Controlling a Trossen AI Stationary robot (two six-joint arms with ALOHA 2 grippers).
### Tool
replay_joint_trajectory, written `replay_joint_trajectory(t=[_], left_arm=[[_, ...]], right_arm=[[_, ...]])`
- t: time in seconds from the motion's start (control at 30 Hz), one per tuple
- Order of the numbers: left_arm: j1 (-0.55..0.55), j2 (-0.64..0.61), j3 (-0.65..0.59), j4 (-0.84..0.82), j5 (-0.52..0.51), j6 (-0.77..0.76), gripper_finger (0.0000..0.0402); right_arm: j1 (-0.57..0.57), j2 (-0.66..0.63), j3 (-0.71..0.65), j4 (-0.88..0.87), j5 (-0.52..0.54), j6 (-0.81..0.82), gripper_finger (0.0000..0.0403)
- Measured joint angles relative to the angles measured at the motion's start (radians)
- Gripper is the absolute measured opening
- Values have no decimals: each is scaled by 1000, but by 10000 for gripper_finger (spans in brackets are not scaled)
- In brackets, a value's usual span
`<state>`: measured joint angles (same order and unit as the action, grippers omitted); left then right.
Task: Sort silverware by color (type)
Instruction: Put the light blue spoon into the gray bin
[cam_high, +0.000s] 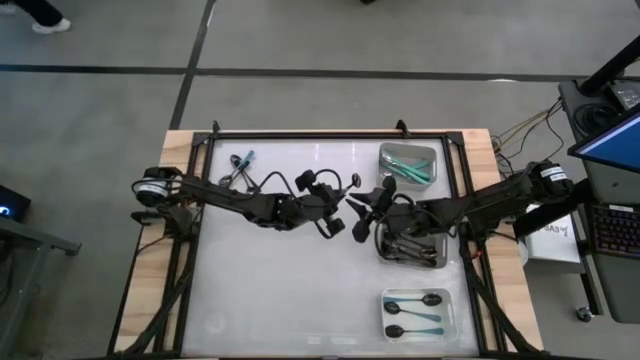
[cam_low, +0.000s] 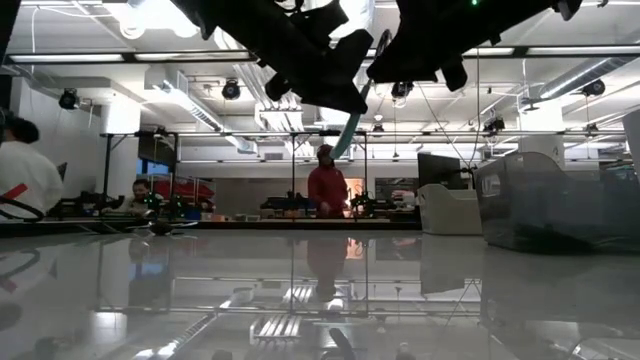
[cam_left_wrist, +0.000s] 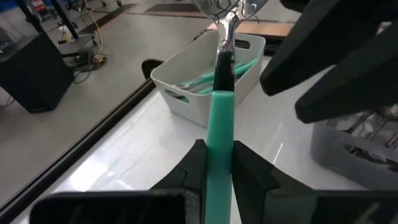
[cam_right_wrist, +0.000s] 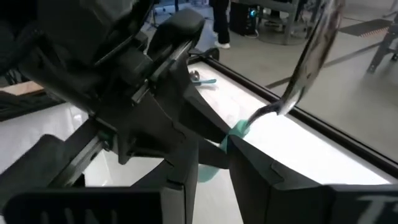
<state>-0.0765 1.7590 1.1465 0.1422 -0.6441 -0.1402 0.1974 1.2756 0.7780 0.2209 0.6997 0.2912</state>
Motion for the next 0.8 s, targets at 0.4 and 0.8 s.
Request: replay_joint_trajectory(t=[0.4, 0.8], left_arm=[[-8, -5, 2, 35, -3, -3, 31], [-12, -5, 2, 67, -11, -6, 31]], right_arm=[[-33, -2, 0, 57, 14, -13, 77], [-59, -2, 0, 119, 10, -14, 77]])
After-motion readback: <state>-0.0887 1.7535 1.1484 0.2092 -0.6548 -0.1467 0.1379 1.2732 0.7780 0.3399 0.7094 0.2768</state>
